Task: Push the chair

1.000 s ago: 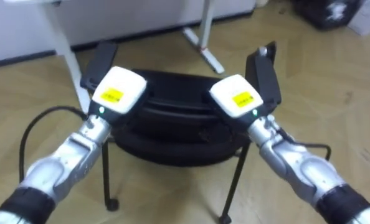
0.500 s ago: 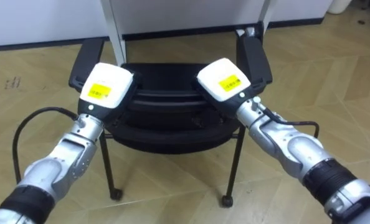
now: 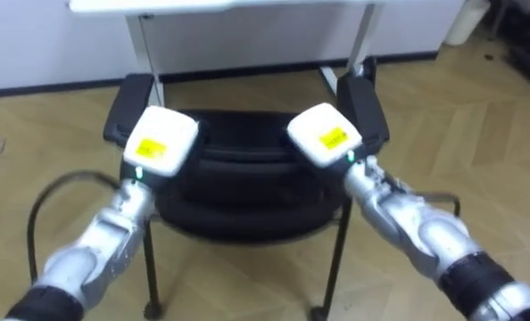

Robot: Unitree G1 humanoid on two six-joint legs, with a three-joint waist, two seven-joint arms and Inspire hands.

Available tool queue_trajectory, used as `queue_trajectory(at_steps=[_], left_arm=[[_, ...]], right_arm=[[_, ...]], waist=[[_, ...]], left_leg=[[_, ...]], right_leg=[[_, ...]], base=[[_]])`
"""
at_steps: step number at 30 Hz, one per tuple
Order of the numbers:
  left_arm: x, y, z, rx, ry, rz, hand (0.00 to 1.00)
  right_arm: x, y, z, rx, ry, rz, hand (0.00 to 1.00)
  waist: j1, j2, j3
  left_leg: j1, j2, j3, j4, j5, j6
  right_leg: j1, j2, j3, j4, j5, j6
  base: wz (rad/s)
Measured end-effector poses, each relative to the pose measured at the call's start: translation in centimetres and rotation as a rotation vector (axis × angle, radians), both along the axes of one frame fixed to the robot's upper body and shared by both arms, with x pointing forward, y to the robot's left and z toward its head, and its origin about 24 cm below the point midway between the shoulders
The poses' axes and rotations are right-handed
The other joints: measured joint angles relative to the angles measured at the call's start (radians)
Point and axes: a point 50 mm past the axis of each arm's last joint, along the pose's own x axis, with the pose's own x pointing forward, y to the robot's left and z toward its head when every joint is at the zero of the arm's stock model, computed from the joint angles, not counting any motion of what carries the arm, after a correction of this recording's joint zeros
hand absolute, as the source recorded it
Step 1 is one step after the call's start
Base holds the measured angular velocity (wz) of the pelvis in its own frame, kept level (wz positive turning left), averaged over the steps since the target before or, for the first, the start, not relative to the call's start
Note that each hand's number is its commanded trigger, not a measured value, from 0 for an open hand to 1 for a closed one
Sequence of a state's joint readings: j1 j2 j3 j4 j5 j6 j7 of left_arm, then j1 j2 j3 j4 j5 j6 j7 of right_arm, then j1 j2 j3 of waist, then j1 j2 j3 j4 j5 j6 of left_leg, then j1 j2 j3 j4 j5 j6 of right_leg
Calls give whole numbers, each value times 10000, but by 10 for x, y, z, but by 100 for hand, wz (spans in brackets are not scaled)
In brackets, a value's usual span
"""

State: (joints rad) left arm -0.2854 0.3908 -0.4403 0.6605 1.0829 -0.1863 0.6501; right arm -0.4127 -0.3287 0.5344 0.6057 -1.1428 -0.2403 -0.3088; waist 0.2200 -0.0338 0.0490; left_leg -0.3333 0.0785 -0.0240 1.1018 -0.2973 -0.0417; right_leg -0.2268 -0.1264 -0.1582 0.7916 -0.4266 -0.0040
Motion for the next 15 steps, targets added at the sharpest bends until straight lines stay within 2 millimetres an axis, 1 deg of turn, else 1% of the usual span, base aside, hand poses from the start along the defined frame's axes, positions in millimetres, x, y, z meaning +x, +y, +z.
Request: queue_trajectory(at_steps=[1,2,3,4,5,6,7,8,9,10,11,12,13,14,15], left_arm=[[2,-7,1,-96,-19,-113,100],[3,-10,0,-162,-30,-186,100],[2,-11,0,-170,-2,-207,100],[2,-13,0,-196,7,-261,100],[2,-12,1,-165,-26,-283,100],[5,-10,4,-103,-121,-290,100],[9,-9,7,-31,-188,-337,100],[11,-9,9,-3,-230,-369,100],[13,-10,11,26,-293,-424,100],[14,-10,13,97,-366,-476,100],[15,-10,14,131,-391,-503,100],[16,-10,15,169,-417,-515,100],[17,-10,17,189,-476,-537,100],[18,-9,18,204,-549,-536,100],[18,-9,19,209,-596,-528,100]], right_arm=[[-1,-8,2,-78,-113,-64,100],[-1,-12,2,-135,-166,-87,100],[-1,-13,1,-135,-161,-95,100],[-1,-14,0,-145,-197,-111,100],[-1,-13,0,-100,-245,-105,100],[0,-12,1,-20,-341,-109,100],[1,-12,3,32,-440,-121,100],[2,-12,4,71,-486,-138,100],[2,-13,5,153,-534,-191,100],[2,-13,5,228,-587,-233,100],[2,-14,5,252,-625,-271,100],[2,-13,5,269,-649,-283,100],[3,-14,6,291,-733,-311,100],[3,-14,7,341,-824,-316,100],[4,-13,9,347,-871,-303,100]], waist=[[-104,-96,18],[-228,-162,36],[-242,-159,37],[-243,-116,26],[-227,-117,13],[-279,-69,-88],[-298,-185,-66],[-304,-231,-72],[-330,-251,-80],[-346,-254,-82],[-391,-295,-92],[-427,-320,-102],[-511,-404,-63],[-510,-389,-79],[-506,-398,-83]], left_leg=[[-326,-299,174,-845,-351,141],[-621,-548,438,-1854,-361,159],[-683,-596,542,-2476,-342,143],[-703,-569,584,-3843,-186,70],[-740,-522,676,-3891,56,73],[-762,-573,859,-3905,134,199],[-771,-617,1084,-3949,111,280],[-776,-639,1177,-3976,135,344],[-773,-655,1291,-4020,293,629],[-761,-678,1349,-4020,418,837],[-759,-701,1406,-4050,421,922],[-756,-686,1496,-4100,402,953],[-775,-621,1659,-4190,384,984],[-790,-539,1845,-4273,370,1007],[-794,-539,1900,-4318,359,1027]], right_leg=[[-133,-34,437,-2,-31,85],[-196,-11,885,-81,-4,245],[-181,24,1094,-177,41,326],[-210,75,1317,-295,96,487],[-262,52,1385,-272,74,580],[-369,-2,1397,-270,121,739],[-435,-242,1365,-334,177,846],[-475,-347,1351,-360,205,896],[-484,-495,1275,-481,308,1050],[-474,-571,1255,-559,355,1108],[-451,-610,1270,-705,417,1188],[-451,-641,1272,-795,471,1224],[-451,-661,1280,-996,599,1286],[-480,-688,1278,-1192,733,1339],[-502,-725,1269,-1265,774,1393]], base=[[23],[-5],[-38],[-45],[-57],[-47],[-39],[-31],[-30],[-31],[-21],[-11],[-13],[-17],[-27]])
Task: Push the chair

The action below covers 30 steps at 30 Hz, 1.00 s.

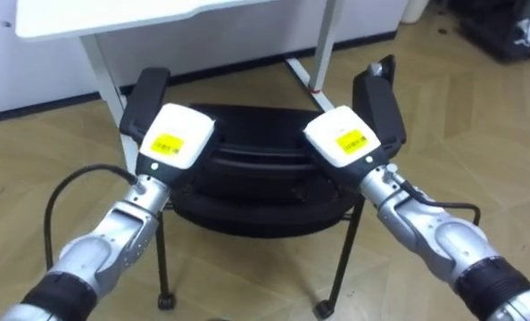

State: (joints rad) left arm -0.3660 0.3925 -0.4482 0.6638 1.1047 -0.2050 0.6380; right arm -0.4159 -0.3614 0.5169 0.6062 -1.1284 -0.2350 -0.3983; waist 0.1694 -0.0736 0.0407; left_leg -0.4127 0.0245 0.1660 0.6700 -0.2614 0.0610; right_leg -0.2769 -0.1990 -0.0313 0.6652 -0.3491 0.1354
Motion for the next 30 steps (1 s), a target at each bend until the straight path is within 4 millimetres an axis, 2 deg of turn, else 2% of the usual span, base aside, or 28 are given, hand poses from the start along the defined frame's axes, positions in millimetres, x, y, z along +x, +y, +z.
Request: queue_trajectory(at_steps=[1,2,3,4,5,6,7,8,9,10,11,12,14,18,19,21,22,23,24,25,26,27,28,29,30], left_arm=[[0,1,2,15,-71,11,100],[1,3,4,81,-112,37,100],[1,5,5,146,-118,36,100],[4,6,7,230,-109,26,100],[5,6,8,252,-75,32,100],[6,6,8,265,-27,31,100],[6,8,9,213,-70,64,100],[7,10,11,168,-138,111,100],[8,12,14,97,-244,207,100],[9,12,15,106,-253,188,100],[10,12,16,141,-269,178,100],[11,12,17,162,-305,152,100],[12,12,20,222,-413,115,100],[20,11,26,400,-586,-23,100],[21,14,27,401,-675,23,100],[21,19,30,429,-828,108,100],[22,21,31,439,-917,136,100],[23,22,32,439,-965,157,100],[23,25,33,443,-1037,232,100],[23,26,33,456,-1039,287,100],[23,27,32,469,-991,312,100],[22,27,31,504,-956,313,100],[22,27,31,504,-986,314,100],[22,26,30,487,-962,325,100],[22,24,28,463,-901,321,100]], right_arm=[[1,1,1,8,-52,21,100],[2,3,2,66,-82,30,100],[3,5,2,110,-98,12,100],[3,7,1,204,-61,-48,100],[3,8,1,227,-58,-67,100],[3,8,0,220,-10,-109,100],[5,10,2,211,-77,-62,100],[7,11,5,187,-174,-2,100],[12,13,11,106,-358,97,100],[14,13,11,84,-376,88,100],[13,13,10,124,-349,56,100],[14,13,10,147,-375,47,100],[14,14,11,214,-478,-5,100],[17,14,13,370,-591,-216,100],[19,17,16,345,-650,-157,100],[22,22,18,369,-713,-58,100],[24,24,21,395,-784,-27,100],[25,26,22,389,-825,-6,100],[27,30,25,327,-884,44,100],[29,32,27,226,-903,73,100],[29,32,26,223,-881,59,100],[28,32,24,286,-799,49,100],[27,33,23,282,-690,47,100],[27,32,22,260,-639,37,100],[27,31,22,204,-589,7,100]], waist=[[-5,16,-24],[-7,-86,-13],[31,-142,21],[16,-262,44],[25,-286,56],[20,-284,67],[159,-328,16],[287,-327,21],[379,-171,117],[368,-158,143],[356,-240,162],[359,-213,143],[386,-224,157],[578,-279,226],[654,-178,282],[666,-162,286],[717,-193,286],[746,-189,286],[772,-151,312],[725,-138,306],[640,-143,301],[513,-287,233],[503,-426,186],[495,-360,218],[385,-310,252]], left_leg=[[10,31,128,-67,-27,45],[13,228,508,-97,-61,134],[59,342,697,-73,-68,197],[165,602,1101,9,-84,225],[233,721,1279,62,-98,241],[300,864,1428,225,-138,241],[229,831,1413,256,-220,111],[170,812,1399,266,-234,86],[-10,664,956,328,-237,63],[-34,493,686,291,-211,26],[-14,503,675,300,-209,27],[-28,513,649,333,-210,29],[-112,503,448,386,-211,30],[-129,471,26,337,-209,34],[-148,424,-344,331,-209,-2],[-230,201,-1010,197,-133,-132],[-265,96,-1373,78,-67,-229],[-286,77,-1540,35,-40,-273],[-300,-24,-2040,-70,42,-400],[-284,-119,-2539,-218,124,-542],[-266,-148,-2775,-258,164,-617],[-241,-176,-2978,-244,210,-772],[-195,-101,-2828,-20,159,-950],[-152,50,-2716,134,101,-1034],[-129,360,-2514,459,-48,-1072]], right_leg=[[-21,-63,-27,-87,63,20],[6,-169,-94,203,67,-90],[11,-223,-285,644,67,-241],[93,-345,-854,1493,-150,-446],[131,-462,-1155,1641,-209,-529],[113,-665,-1646,1596,-229,-527],[101,-675,-1763,1215,-420,-450],[77,-618,-1816,967,-557,-473],[13,-574,-1897,831,-568,-559],[16,-541,-1892,781,-573,-527],[26,-452,-1870,785,-560,-550],[27,-422,-1862,782,-555,-561],[5,-299,-1875,679,-483,-565],[-19,-21,-1914,599,-223,-625],[-69,157,-1977,619,-28,-802],[-182,325,-2131,584,179,-1047],[-295,432,-2181,564,225,-1096],[-394,532,-2143,480,231,-1090],[-684,829,-1944,64,234,-1105],[-1073,1131,-1748,-380,400,-1226],[-1185,1211,-1711,-518,567,-1237],[-1209,1210,-1811,-546,786,-1328],[-1146,1123,-2074,-383,951,-1833],[-1012,1131,-2317,-345,867,-1969],[-866,1141,-2572,-259,684,-2115]], base=[[-26],[-19],[4],[14],[7],[-30],[-52],[-69],[-45],[-26],[-4],[-7],[-11],[-14],[-28],[-21],[-14],[-15],[0],[18],[62],[61],[47],[27],[32]])
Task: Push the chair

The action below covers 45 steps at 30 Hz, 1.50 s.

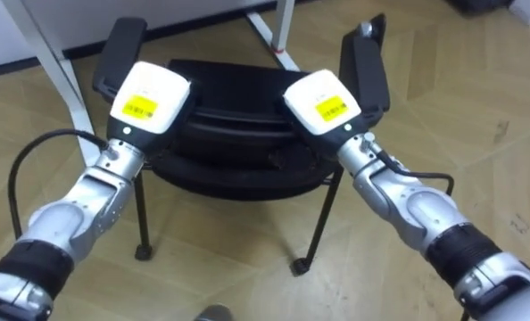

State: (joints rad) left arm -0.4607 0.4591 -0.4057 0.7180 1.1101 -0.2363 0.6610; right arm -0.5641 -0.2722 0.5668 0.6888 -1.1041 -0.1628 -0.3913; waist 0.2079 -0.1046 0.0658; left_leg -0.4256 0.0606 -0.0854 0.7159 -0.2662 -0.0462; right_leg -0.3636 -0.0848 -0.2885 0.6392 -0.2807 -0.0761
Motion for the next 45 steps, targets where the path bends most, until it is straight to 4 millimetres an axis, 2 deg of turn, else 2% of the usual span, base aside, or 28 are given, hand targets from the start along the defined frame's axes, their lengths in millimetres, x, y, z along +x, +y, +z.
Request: queue_trajectory(at_steps=[1,3,4,5,8,11,12,15,17,18,20,23,24,25,26,27,29,32,34,35,36,38,39,40,41,43,44,45], left_arm=[[0,-2,-1,-43,7,28,100],[-1,-2,-2,-100,-18,67,100],[-1,-3,-3,-160,-33,108,100],[-3,-4,-5,-213,-16,148,100],[-7,-3,-9,-218,62,225,100],[-13,-4,-17,-302,305,286,100],[-15,-5,-19,-317,387,269,100],[-22,-8,-29,-411,788,293,100],[-24,-9,-33,-444,916,292,100],[-26,-9,-35,-471,989,293,100],[-26,-12,-35,-546,965,223,100],[-27,-19,-35,-613,1014,5,100],[-27,-23,-35,-605,1059,-97,100],[-28,-23,-33,-561,1090,-128,100],[-27,-23,-32,-515,1081,-157,100],[-24,-24,-28,-448,1043,-207,100],[-22,-26,-25,-385,1063,-275,100],[-21,-28,-23,-414,960,-254,100],[-21,-28,-20,-339,945,-278,100],[-21,-28,-20,-333,928,-294,100],[-23,-29,-19,-333,894,-367,100],[-25,-28,-16,-211,826,-439,100],[-25,-29,-15,-98,841,-540,100],[-24,-29,-14,-44,764,-566,100],[-24,-29,-14,-59,753,-555,100],[-23,-28,-14,-26,689,-521,100],[-22,-28,-12,4,635,-596,100],[-21,-28,-12,9,614,-624,100]], right_arm=[[0,-2,1,-27,31,-15,100],[1,-2,2,-52,-1,-10,100],[1,-3,2,-107,4,-20,100],[1,-3,3,-148,2,11,100],[0,-2,2,-306,216,72,100],[-4,-2,-4,-441,567,172,100],[-7,-4,-8,-431,679,149,100],[-15,-7,-18,-422,1000,84,100],[-17,-8,-22,-411,1117,85,100],[-19,-8,-23,-385,1148,118,100],[-20,-11,-21,-421,1039,150,100],[-23,-20,-23,-505,1081,78,100],[-25,-23,-24,-456,1097,63,100],[-26,-24,-25,-369,1151,28,100],[-26,-24,-25,-327,1128,10,100],[-26,-25,-24,-252,1042,-34,100],[-26,-27,-23,-231,974,-87,100],[-25,-28,-21,-230,813,-139,100],[-26,-30,-19,-199,736,-154,100],[-27,-30,-19,-176,728,-162,100],[-29,-31,-20,-109,707,-176,100],[-32,-30,-21,31,644,-162,100],[-36,-32,-24,115,636,-239,100],[-36,-32,-24,165,640,-257,100],[-35,-32,-24,193,620,-282,100],[-34,-31,-23,208,476,-408,100],[-34,-32,-24,240,529,-458,100],[-34,-31,-25,272,553,-485,100]], waist=[[-63,0,-7],[-82,-65,24],[-87,-68,27],[-87,-63,22],[-3,-21,9],[-86,189,-42],[-129,291,-110],[-113,404,-113],[-159,432,-102],[-195,382,-121],[-407,354,-97],[-466,378,-89],[-425,393,-115],[-398,365,-162],[-420,408,-199],[-474,207,-191],[-580,164,-225],[-677,184,-215],[-714,110,-247],[-716,80,-241],[-710,17,-304],[-682,-145,-342],[-692,-351,-425],[-662,-462,-412],[-614,-508,-410],[-615,-408,-373],[-601,-321,-313],[-600,-299,-305]], left_leg=[[101,267,447,263,-178,-40],[501,582,957,276,-437,-103],[704,699,1223,144,-535,-229],[726,737,1313,153,-598,-216],[675,791,1262,971,-686,-138],[427,857,1158,2531,-694,-113],[311,854,1092,2965,-689,-107],[352,838,1085,3678,-458,45],[329,778,1085,3952,-156,80],[291,583,1029,3957,-66,128],[-61,291,1079,3376,-288,161],[-705,146,1555,778,-118,35],[-844,164,1671,-29,322,168],[-833,109,1722,-204,608,292],[-807,60,1769,-290,678,337],[-729,-127,1797,-430,719,401],[-734,-323,1829,-450,757,463],[-746,-393,1895,-433,870,649],[-705,-421,1939,-390,899,707],[-695,-419,1942,-390,892,719],[-670,-416,1976,-439,859,770],[-509,-531,2122,-468,726,978],[-412,-793,2027,-456,606,1154],[-266,-952,1976,-357,409,1214],[-212,-1000,1971,-266,326,1231],[-114,-1015,1835,209,-117,1212],[8,-968,1698,371,-333,1214],[87,-943,1609,420,-444,1197]], right_leg=[[19,-12,-97,100,-138,-90],[33,-17,-114,127,-200,-197],[11,-20,-80,198,-259,-235],[-40,-13,-69,302,-373,-208],[16,-32,57,754,-715,-247],[323,-31,146,1521,-1348,-125],[376,-10,201,1787,-1556,-46],[865,3,215,1970,-1875,54],[1173,-44,225,1961,-1968,82],[1257,-178,223,1957,-1996,78],[1268,-338,226,1949,-2056,140],[1352,-596,116,1936,-2158,332],[1439,-724,-36,1963,-2227,393],[1485,-846,-150,1933,-2295,528],[1499,-927,-200,1916,-2318,589],[1506,-1046,-189,1902,-2329,704],[1576,-1137,-141,1804,-2366,921],[1728,-1311,-292,1721,-2397,1003],[1940,-1430,-405,1544,-2513,1161],[2012,-1436,-455,1443,-2522,1180],[2239,-1525,-667,1206,-2528,1258],[2598,-1778,-1064,953,-2458,1462],[2852,-1928,-1294,912,-2404,1576],[2985,-2076,-1300,1170,-2414,1655],[2896,-2180,-1282,1544,-2346,1612],[2301,-2498,-1042,3420,-1358,1164],[2212,-2462,-884,3878,-865,1100],[2207,-2429,-847,4031,-637,1051]], base=[[31],[10],[0],[-3],[-13],[3],[12],[8],[18],[35],[43],[9],[-5],[0],[10],[23],[15],[7],[9],[3],[0],[7],[24],[18],[6],[17],[25],[22]])
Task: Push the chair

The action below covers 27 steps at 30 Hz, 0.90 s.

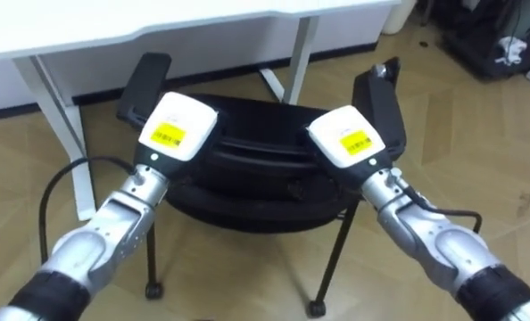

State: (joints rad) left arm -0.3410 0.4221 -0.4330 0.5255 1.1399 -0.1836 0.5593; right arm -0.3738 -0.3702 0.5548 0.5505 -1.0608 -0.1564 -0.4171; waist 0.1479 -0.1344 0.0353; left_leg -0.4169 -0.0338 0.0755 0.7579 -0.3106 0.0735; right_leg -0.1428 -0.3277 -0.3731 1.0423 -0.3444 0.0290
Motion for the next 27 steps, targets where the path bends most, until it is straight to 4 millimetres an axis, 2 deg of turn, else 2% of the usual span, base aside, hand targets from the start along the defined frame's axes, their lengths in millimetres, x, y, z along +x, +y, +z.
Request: queue_trajectory(at_steps=[1,2,3,4,5,6,7,9,10,11,12,13,14,15,16,17,18,20,21,23,27], left_arm=[[0,1,-1,3,16,-18,100],[1,1,-1,9,17,-37,100],[4,1,1,21,-47,-111,100],[6,0,3,32,-118,-187,100],[8,0,4,50,-164,-213,100],[10,0,3,89,-189,-240,100],[14,2,5,88,-272,-210,100],[17,4,3,7,-302,-167,100],[18,5,1,-23,-257,-106,100],[19,5,1,-37,-284,-84,100],[18,8,-1,-33,-239,-12,100],[16,11,-2,-67,-199,69,100],[16,11,-1,-94,-245,114,100],[16,11,1,-99,-265,142,100],[17,10,2,-125,-267,189,100],[17,10,2,-152,-298,248,100],[16,9,2,-206,-361,378,100],[15,10,3,-281,-476,595,100],[15,11,4,-327,-560,691,100],[15,11,5,-359,-643,776,100],[11,11,4,-344,-710,907,100]], right_arm=[[0,2,-1,72,-8,-47,100],[0,2,-1,101,-32,-61,100],[0,2,-1,141,-101,-88,100],[0,2,0,171,-214,-155,100],[0,2,0,193,-241,-214,100],[1,2,-1,221,-266,-334,100],[4,5,1,134,-368,-346,100],[7,8,3,50,-507,-432,100],[8,9,2,18,-496,-467,100],[8,11,1,18,-476,-467,100],[7,15,0,46,-458,-440,100],[7,17,0,118,-441,-390,100],[7,18,0,158,-443,-366,100],[8,19,1,183,-484,-385,100],[11,17,3,81,-559,-363,100],[13,17,5,8,-615,-309,100],[17,17,8,-89,-685,-216,100],[23,18,14,-206,-804,-34,100],[27,19,17,-266,-867,43,100],[29,19,19,-282,-908,120,100],[28,21,19,-283,-873,239,100]], waist=[[29,46,30],[56,77,50],[69,171,30],[66,265,24],[62,323,44],[232,364,62],[412,481,138],[494,543,207],[482,552,222],[470,559,223],[422,525,245],[406,390,215],[383,350,153],[403,313,25],[511,405,18],[546,415,71],[564,410,120],[570,260,205],[628,242,215],[784,163,261],[892,79,256]], left_leg=[[150,27,-224,46,-203,-48],[209,19,-329,60,-279,-77],[263,13,-561,74,-408,-119],[317,57,-856,59,-496,-161],[443,74,-1029,23,-555,-178],[641,210,-1242,-99,-658,-190],[815,387,-1279,-134,-726,-321],[1051,455,-1531,-313,-786,-437],[1268,455,-1741,-418,-856,-552],[1392,452,-1904,-433,-941,-645],[1590,454,-2248,-438,-1124,-819],[1716,427,-2570,-385,-1351,-1038],[1739,457,-2730,-252,-1490,-1193],[1661,794,-2624,-17,-1632,-1452],[1724,1090,-2299,-140,-1521,-1627],[1784,1229,-2102,-247,-1467,-1672],[1886,1449,-1842,-534,-1353,-1828],[1976,1541,-1718,-945,-1155,-1943],[2025,1628,-1573,-1159,-1051,-2002],[2186,1633,-1562,-1397,-914,-2019],[2455,1648,-1507,-1609,-862,-2023]], right_leg=[[-5,72,76,242,473,-39],[-12,122,138,337,724,-30],[-73,217,146,520,1302,3],[-217,382,185,732,2109,23],[-388,439,236,880,2578,51],[-828,668,562,1262,2236,96],[-1427,972,763,1446,1187,74],[-2417,1198,717,967,340,3],[-2827,1231,735,26,247,-33],[-2948,1258,758,-657,251,-39],[-2961,1321,911,-2251,424,-41],[-2937,1423,1369,-3643,965,-2],[-2887,1424,1384,-3630,1199,37],[-2761,1735,1160,-3556,1297,-367],[-2588,1879,927,-3571,1211,-696],[-2491,1916,829,-3585,1168,-807],[-2386,1926,611,-3593,1034,-910],[-2357,1899,450,-3596,874,-1018],[-2333,1918,382,-3647,808,-1071],[-2262,1918,374,-3657,701,-1113],[-2059,1918,354,-3686,535,-1068]], base=[[18],[30],[42],[46],[35],[10],[8],[39],[62],[76],[84],[90],[84],[57],[44],[34],[38],[30],[10],[5],[0]])
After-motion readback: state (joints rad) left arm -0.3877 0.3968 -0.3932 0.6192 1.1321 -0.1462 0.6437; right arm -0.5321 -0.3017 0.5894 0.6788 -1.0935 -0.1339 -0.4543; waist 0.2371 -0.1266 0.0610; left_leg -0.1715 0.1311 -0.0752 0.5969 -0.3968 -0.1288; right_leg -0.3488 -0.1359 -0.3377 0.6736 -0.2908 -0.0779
